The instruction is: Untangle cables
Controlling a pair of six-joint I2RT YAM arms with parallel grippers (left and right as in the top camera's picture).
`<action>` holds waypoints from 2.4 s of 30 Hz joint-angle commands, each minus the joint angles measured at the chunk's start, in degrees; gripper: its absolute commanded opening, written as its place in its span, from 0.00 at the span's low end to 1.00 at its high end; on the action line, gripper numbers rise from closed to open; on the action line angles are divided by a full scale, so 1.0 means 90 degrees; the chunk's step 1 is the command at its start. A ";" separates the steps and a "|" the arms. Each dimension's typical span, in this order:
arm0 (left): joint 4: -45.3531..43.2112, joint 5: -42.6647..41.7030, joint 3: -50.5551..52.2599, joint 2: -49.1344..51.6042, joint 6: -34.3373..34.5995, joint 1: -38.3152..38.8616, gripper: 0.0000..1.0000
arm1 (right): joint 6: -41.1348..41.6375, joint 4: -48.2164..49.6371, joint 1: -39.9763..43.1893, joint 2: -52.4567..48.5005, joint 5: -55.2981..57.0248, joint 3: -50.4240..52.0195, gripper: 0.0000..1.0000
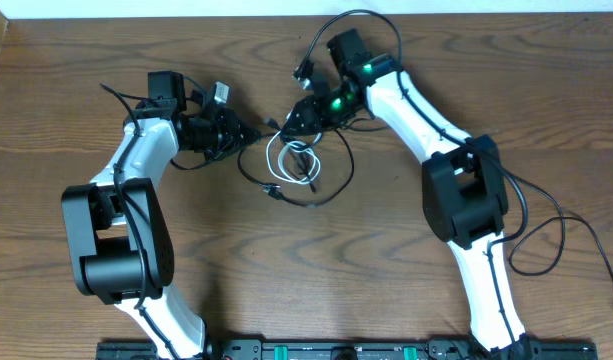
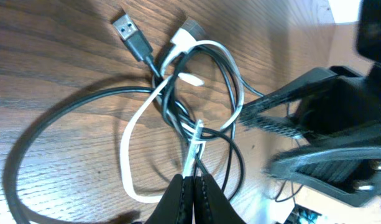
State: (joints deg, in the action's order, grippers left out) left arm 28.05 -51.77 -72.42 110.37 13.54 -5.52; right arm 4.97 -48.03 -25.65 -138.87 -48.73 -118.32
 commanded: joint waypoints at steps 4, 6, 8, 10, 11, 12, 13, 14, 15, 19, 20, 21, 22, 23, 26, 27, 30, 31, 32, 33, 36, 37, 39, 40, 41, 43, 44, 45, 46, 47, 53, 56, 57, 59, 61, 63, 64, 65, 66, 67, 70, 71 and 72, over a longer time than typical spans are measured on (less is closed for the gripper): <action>0.0015 0.0335 0.0024 -0.0029 0.0109 -0.0027 0.08 | 0.0211 0.0238 0.0374 0.0024 -0.0984 0.0029 0.58; 0.0012 0.0338 0.0024 -0.0032 0.0109 -0.0002 0.12 | 0.0262 0.0163 0.0398 0.0024 -0.0311 0.0032 0.57; 0.0010 0.0444 0.0024 -0.0032 0.0141 0.0049 0.17 | 0.0457 0.0073 0.0372 0.0024 0.0644 0.0034 0.54; 0.0007 0.0884 0.0024 -0.0032 0.0287 0.0143 0.26 | 0.0622 0.0073 0.0287 0.0022 0.1547 0.0036 0.52; 0.0007 0.1064 0.0024 -0.0029 0.0338 0.0182 0.29 | 0.0656 0.0073 0.0253 0.0017 0.1753 0.0036 0.51; 0.0000 0.1348 0.0024 -0.0029 0.0401 0.0255 0.38 | 0.0665 0.0078 0.0175 0.0010 0.2086 0.0036 0.51; -0.0015 0.1576 0.0024 -0.0029 0.0493 0.0328 0.41 | 0.0663 0.0073 0.0109 -0.0002 0.2305 0.0036 0.51; -0.0066 0.1727 0.0024 -0.0029 0.0556 0.0452 0.43 | 0.0680 0.0068 0.0017 -0.0002 0.2540 0.0049 0.51; -0.0114 0.1727 0.0024 -0.0029 0.0559 0.0522 0.43 | 0.0770 0.0075 -0.0056 -0.0002 0.2781 0.0085 0.51; -0.0338 0.2052 0.0024 -0.0029 0.0675 0.0843 0.44 | 0.1124 0.0180 -0.0267 -0.0002 0.3470 0.0289 0.51; -0.0376 0.2312 0.0024 -0.0029 0.0826 0.0920 0.45 | 0.1192 0.0267 -0.0313 -0.0002 0.3473 0.0386 0.50; -0.0420 0.2616 0.0024 -0.0029 0.0979 0.1001 0.44 | 0.1275 0.0352 -0.0359 -0.0002 0.3473 0.0488 0.50; -0.0471 0.2958 0.0024 -0.0029 0.1141 0.1086 0.44 | 0.1365 0.0495 -0.0406 -0.0002 0.3475 0.0631 0.50; -0.0508 0.3147 0.0024 -0.0029 0.1229 0.1144 0.44 | 0.1416 0.0629 -0.0432 -0.0002 0.3473 0.0736 0.50; -0.0690 0.3585 0.0024 -0.0005 0.1494 0.1328 0.44 | 0.1498 0.1287 -0.0537 -0.0002 0.3449 0.1134 0.50; -0.0811 0.3699 0.0024 0.0032 0.1600 0.1404 0.44 | 0.1498 0.1494 -0.0578 -0.0002 0.3453 0.1256 0.51; -0.1025 0.4073 0.0024 0.0238 0.2004 0.1579 0.44 | 0.1513 0.1775 -0.0665 -0.0002 0.3526 0.1457 0.52; -0.1052 0.4126 0.0024 0.0328 0.2089 0.1605 0.44 | 0.1542 0.1756 -0.0678 -0.0002 0.3599 0.1460 0.53; -0.1073 0.4124 0.0024 0.0401 0.2147 0.1613 0.44 | 0.1540 0.1749 -0.0685 -0.0002 0.3616 0.1460 0.52; -0.1105 0.4116 0.0024 0.0510 0.2251 0.1620 0.44 | 0.1540 0.1749 -0.0685 -0.0002 0.3621 0.1460 0.52; -0.1163 0.4090 0.0024 0.0797 0.2416 0.1622 0.44 | 0.1535 0.1746 -0.0685 -0.0002 0.3621 0.1460 0.53; -0.1185 0.4070 0.0024 0.0894 0.2416 0.1622 0.44 | 0.1535 0.1739 -0.0685 -0.0002 0.3619 0.1460 0.53; -0.1224 0.4073 0.0024 0.1008 0.2414 0.1622 0.43 | 0.1513 0.1739 -0.0685 -0.0002 0.3614 0.1460 0.53; -0.1231 0.4075 0.0024 0.1052 0.2414 0.1622 0.34 | 0.1358 0.1768 -0.0685 -0.0002 0.3553 0.1460 0.53; -0.1229 0.4080 0.0024 0.1056 0.2414 0.1622 0.25 | 0.1239 0.1792 -0.0685 -0.0002 0.3502 0.1460 0.53; -0.1219 0.4073 0.0024 0.1054 0.2409 0.1622 0.08 | 0.0899 0.1894 -0.0685 0.0007 0.3257 0.1452 0.53; -0.1202 0.4070 0.0022 0.1049 0.2409 0.1622 0.07 | 0.0891 0.1938 -0.0665 0.0053 0.3113 0.1447 0.53; -0.1185 0.4070 0.0022 0.1049 0.2404 0.1620 0.07 | 0.0894 0.1996 -0.0636 0.0080 0.2943 0.1447 0.54; -0.1149 0.4068 0.0022 0.1049 0.2387 0.1613 0.08 | 0.0899 0.2038 -0.0597 0.0134 0.2744 0.1445 0.54; -0.1134 0.4007 0.0022 0.1047 0.2317 0.1603 0.07 | 0.0957 0.2045 -0.0556 0.0165 0.2606 0.1445 0.54; -0.1105 0.3344 0.0022 0.1037 0.1880 0.1404 0.07 | 0.1037 0.1970 -0.0423 0.0177 0.1702 0.1455 0.57; -0.1056 0.3347 0.0022 0.1037 0.1877 0.1290 0.07 | 0.1039 0.1843 -0.0534 0.0172 0.2370 0.1457 0.58; -0.1030 0.3347 0.0022 0.1037 0.1875 0.1231 0.07 | 0.1039 0.1785 -0.0627 0.0163 0.2759 0.1457 0.58; -0.1003 0.3347 0.0022 0.1037 0.1855 0.1173 0.07 | 0.1037 0.1790 -0.0741 0.0117 0.3106 0.1457 0.59; -0.0962 0.3349 0.0022 0.1037 0.1858 0.1115 0.07 | 0.1039 0.1824 -0.0838 0.0024 0.3298 0.1457 0.59; -0.0959 0.3349 0.0022 0.1037 0.1858 0.1078 0.07 | 0.1037 0.1843 -0.0908 -0.0046 0.3410 0.1457 0.59; -0.0959 0.3356 0.0022 0.1037 0.1858 0.1059 0.07 | 0.1037 0.1868 -0.0952 -0.0100 0.3623 0.1457 0.59; -0.0959 0.3371 0.0022 0.1037 0.1858 0.1047 0.07 | 0.1037 0.1899 -0.0974 -0.0124 0.3786 0.1457 0.59; -0.0957 0.3385 0.0022 0.1037 0.1855 0.1037 0.07 | 0.1035 0.1979 -0.1001 -0.0165 0.4005 0.1457 0.59; -0.0942 0.3429 0.0022 0.1037 0.1858 0.1030 0.07 | 0.1035 0.2057 -0.1022 -0.0182 0.4107 0.1457 0.59; -0.0855 0.3752 0.0022 0.1037 0.1860 0.1001 0.07 | 0.1037 0.2268 -0.1042 -0.0211 0.4405 0.1457 0.60; -0.0833 0.3891 0.0022 0.1037 0.1860 0.0993 0.08 | 0.1039 0.2251 -0.1042 -0.0211 0.4517 0.1457 0.59; -0.0799 0.4053 0.0022 0.1037 0.1860 0.0981 0.07 | 0.1039 0.2176 -0.1037 -0.0211 0.4675 0.1457 0.59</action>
State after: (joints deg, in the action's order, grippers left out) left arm 19.05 -23.55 -73.12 117.27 31.24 4.32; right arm 14.61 -26.98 -35.07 -137.36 -14.28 -106.34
